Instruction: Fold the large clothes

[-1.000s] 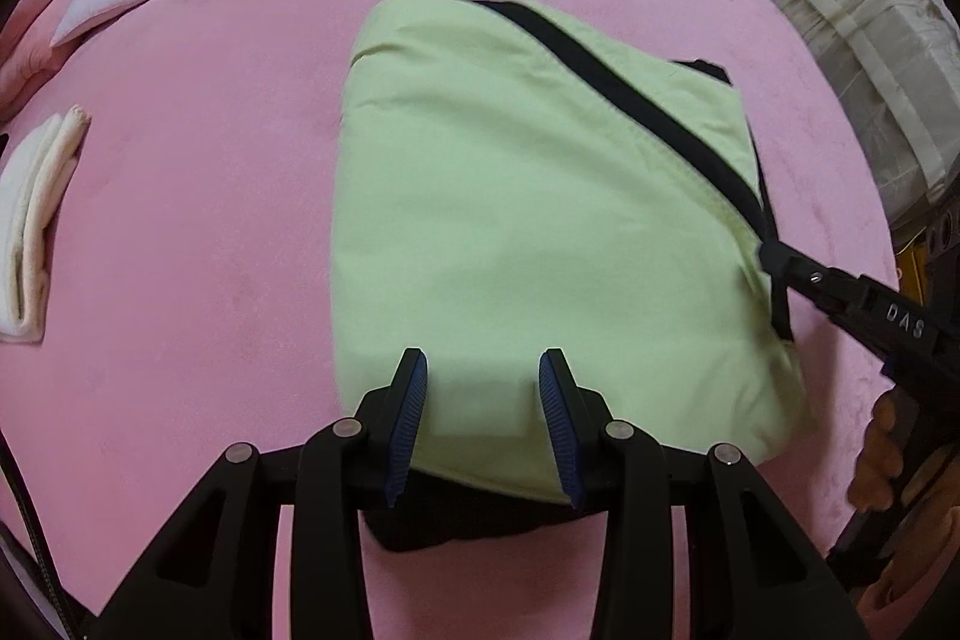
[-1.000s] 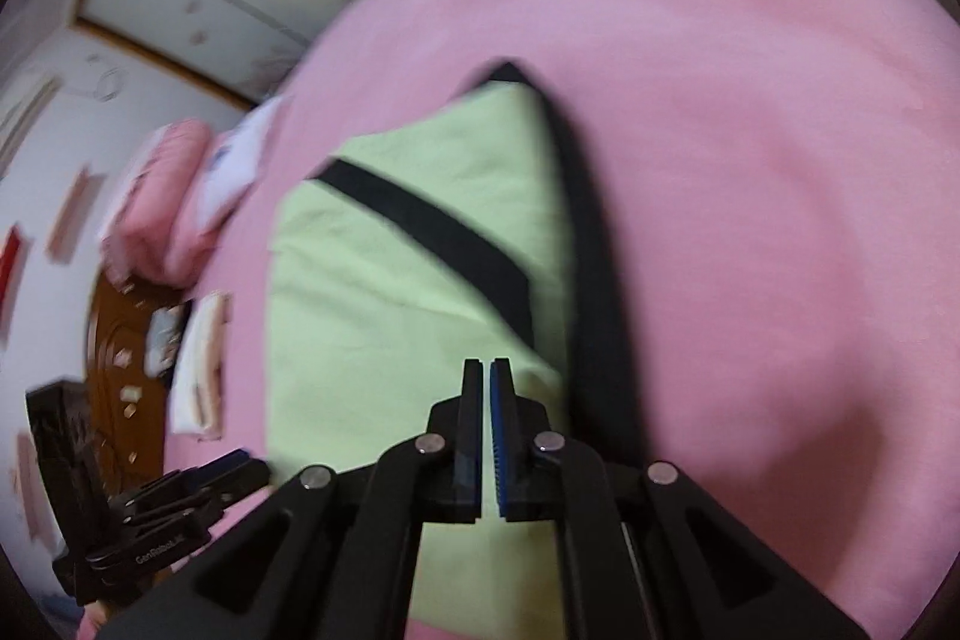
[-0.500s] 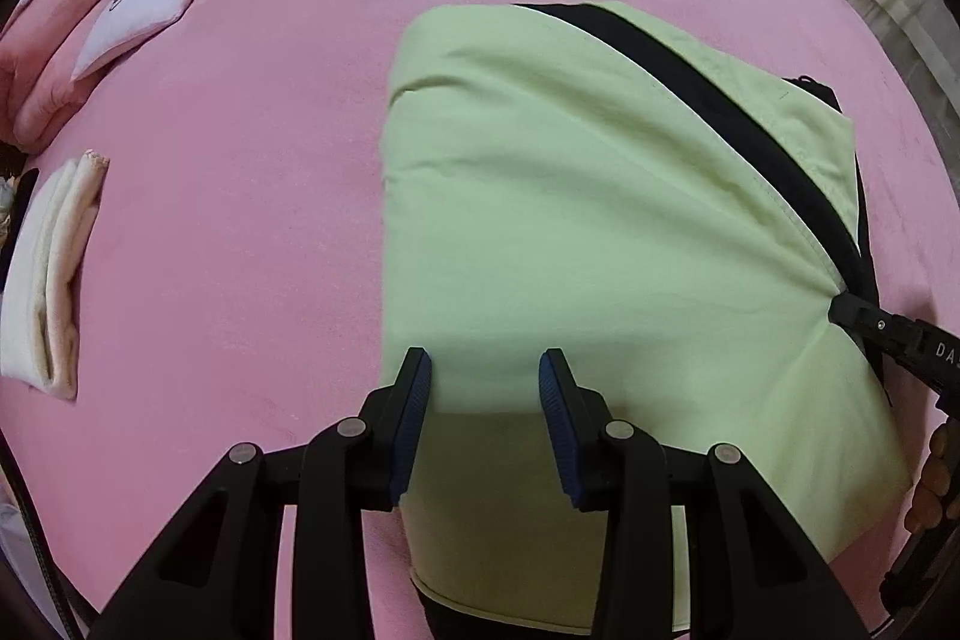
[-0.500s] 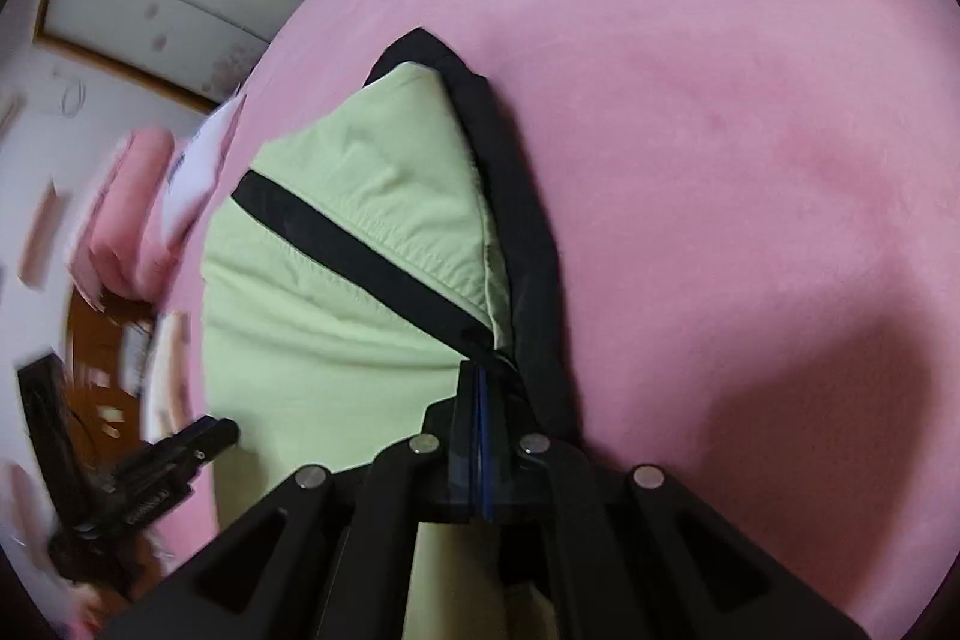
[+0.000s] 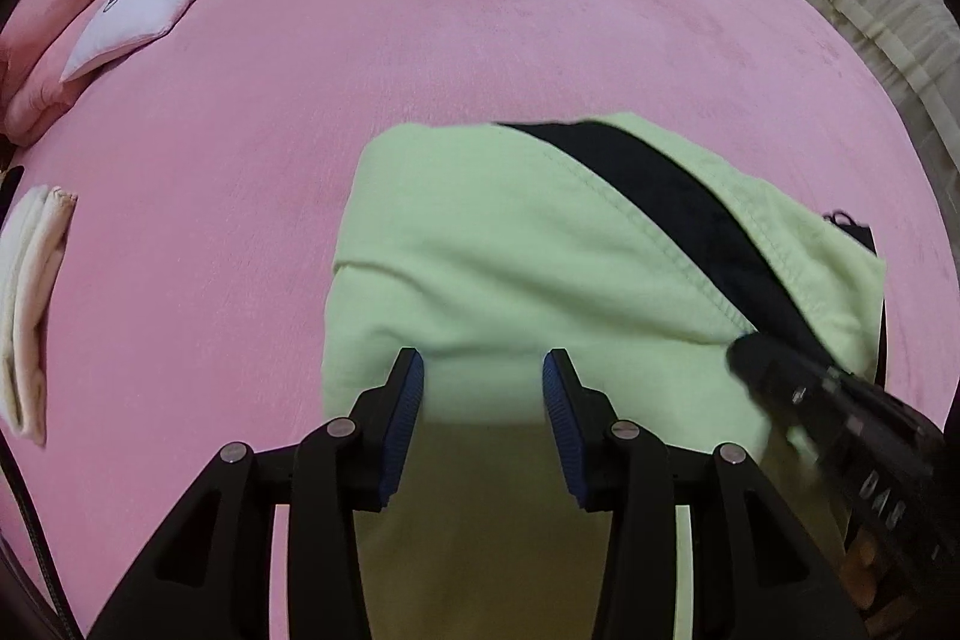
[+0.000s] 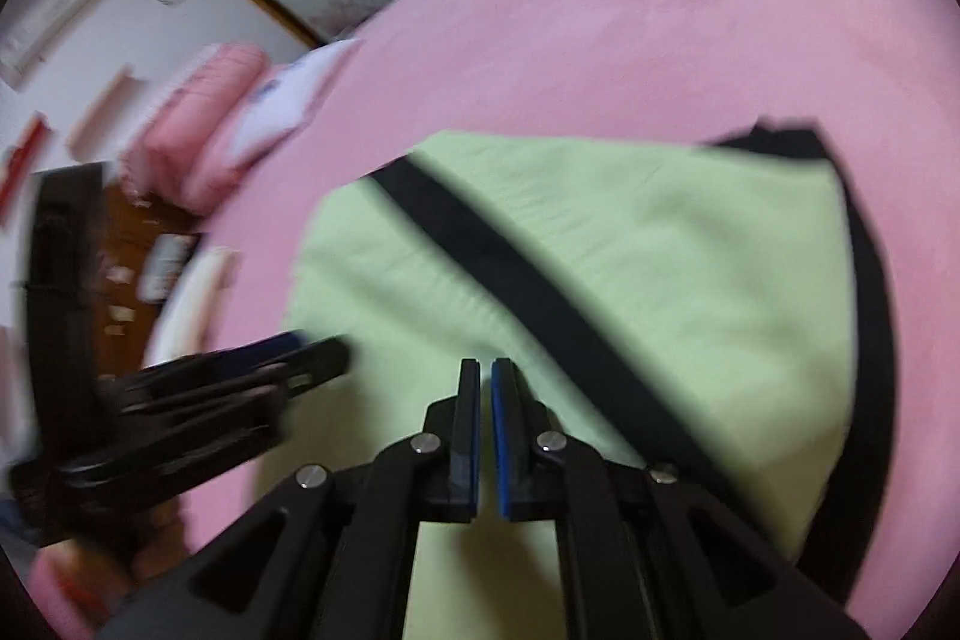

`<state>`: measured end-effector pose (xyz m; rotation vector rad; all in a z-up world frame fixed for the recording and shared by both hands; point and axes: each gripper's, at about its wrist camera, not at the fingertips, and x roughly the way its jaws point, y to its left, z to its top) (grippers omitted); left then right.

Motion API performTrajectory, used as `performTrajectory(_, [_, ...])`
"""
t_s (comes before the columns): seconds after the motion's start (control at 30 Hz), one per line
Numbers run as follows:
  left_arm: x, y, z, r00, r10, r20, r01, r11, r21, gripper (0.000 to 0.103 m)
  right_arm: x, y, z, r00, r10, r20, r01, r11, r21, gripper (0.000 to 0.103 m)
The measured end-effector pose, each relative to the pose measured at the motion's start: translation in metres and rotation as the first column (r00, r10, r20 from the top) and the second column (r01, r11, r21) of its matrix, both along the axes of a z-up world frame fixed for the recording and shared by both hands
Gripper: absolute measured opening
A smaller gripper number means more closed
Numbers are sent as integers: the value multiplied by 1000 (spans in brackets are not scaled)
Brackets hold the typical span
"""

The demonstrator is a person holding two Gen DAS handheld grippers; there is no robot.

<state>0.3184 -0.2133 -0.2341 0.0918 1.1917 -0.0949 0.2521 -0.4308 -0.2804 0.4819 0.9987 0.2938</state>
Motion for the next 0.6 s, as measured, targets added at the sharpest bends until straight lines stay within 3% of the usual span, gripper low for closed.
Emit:
performTrajectory(0.07, [6, 0, -2, 1000, -4, 14, 4, 1000, 2, 40, 10, -20, -3, 995, -97, -4, 97, 995, 23, 0])
performTrajectory(0.13, [10, 2, -2, 999, -17, 34, 16, 1000, 19, 40, 9, -37, -6, 991, -132, -4, 132, 990, 57, 0])
performTrajectory(0.2, [12, 1, 0, 999, -31, 33, 29, 998, 48, 40, 2, -50, -2, 982, -187, 24, 188, 981, -40, 0])
performTrajectory(0.3, [4, -4, 8, 997, -25, 71, 15, 991, 130, 40, -14, -57, 4, 980, -195, 39, 198, 976, -88, 0])
performTrajectory(0.4, [-4, 1, 12, 994, 38, 105, -62, 969, 239, 40, -32, -42, 22, 976, -203, 80, 217, 938, -271, 0])
performTrajectory(0.47, [-15, 14, 14, 993, 90, 80, -105, 974, 203, 40, -59, -57, 34, 961, -264, 87, 276, 876, -396, 6])
performTrajectory(0.6, [-46, 36, 21, 982, 185, 23, -186, 981, 57, 46, -89, -54, 46, 960, -277, 36, 274, 914, -300, 6])
